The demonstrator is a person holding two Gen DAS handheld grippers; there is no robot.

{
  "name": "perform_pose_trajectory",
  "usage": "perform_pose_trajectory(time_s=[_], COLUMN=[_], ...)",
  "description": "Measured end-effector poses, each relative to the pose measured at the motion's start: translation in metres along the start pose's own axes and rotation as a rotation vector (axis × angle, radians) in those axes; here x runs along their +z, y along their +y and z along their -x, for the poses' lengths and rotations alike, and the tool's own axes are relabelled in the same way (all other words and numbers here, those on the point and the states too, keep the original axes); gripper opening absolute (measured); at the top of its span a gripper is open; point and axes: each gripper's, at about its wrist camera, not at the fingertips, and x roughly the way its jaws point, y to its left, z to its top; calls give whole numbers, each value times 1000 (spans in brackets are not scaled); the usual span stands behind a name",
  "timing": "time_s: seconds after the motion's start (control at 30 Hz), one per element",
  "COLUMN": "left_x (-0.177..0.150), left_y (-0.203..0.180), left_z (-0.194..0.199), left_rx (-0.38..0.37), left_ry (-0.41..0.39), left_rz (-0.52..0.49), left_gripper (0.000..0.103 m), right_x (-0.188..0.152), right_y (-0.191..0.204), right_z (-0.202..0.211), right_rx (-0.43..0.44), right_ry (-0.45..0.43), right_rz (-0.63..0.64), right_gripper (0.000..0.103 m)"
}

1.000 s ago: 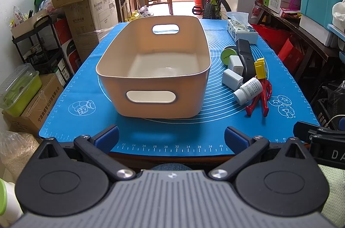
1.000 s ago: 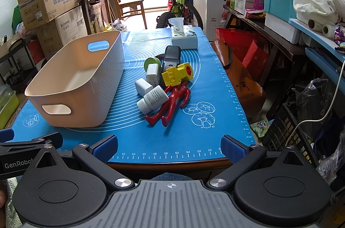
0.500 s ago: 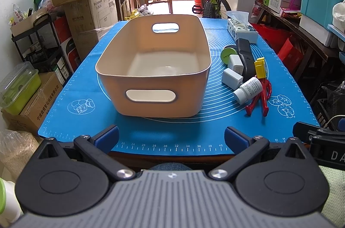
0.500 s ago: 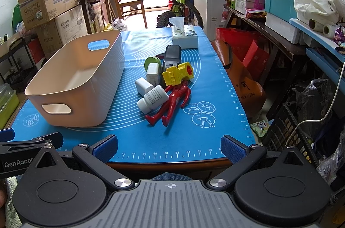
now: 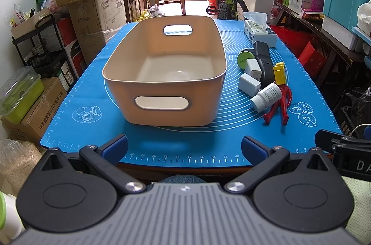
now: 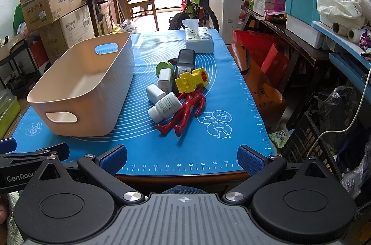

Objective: Organize rigid objects

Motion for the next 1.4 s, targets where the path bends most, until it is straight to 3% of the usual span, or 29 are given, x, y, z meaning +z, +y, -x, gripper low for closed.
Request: perform_pose_trajectory(time_s=[0.3,0.57,0.67,0.97,1.27,1.4], left_x=[14,56,74,106,119,120], left_y=[1,16,24,51,89,108], left_z=[-3,4,-4,-34,-88,-110], left_rx=[25,35,30,116,131,146], left_ry=[8,-67,-51,1,161,205], left_rz=[32,-16,-28,-30,41,61], left_gripper=[103,103,103,102,102,88], right_x=[14,47,65,98,108,107], right_y=[5,7,7,-2,-5,-2], right_z=[0,-5,-12,-47,-102,-131], right_rx=[6,32,39,37,-11,-18], right_ry=[1,-22,-29,-10,53,100], right_rz=[-1,-48,-67,-108,-110,-117], right_gripper=[100,100,100,100,100,100])
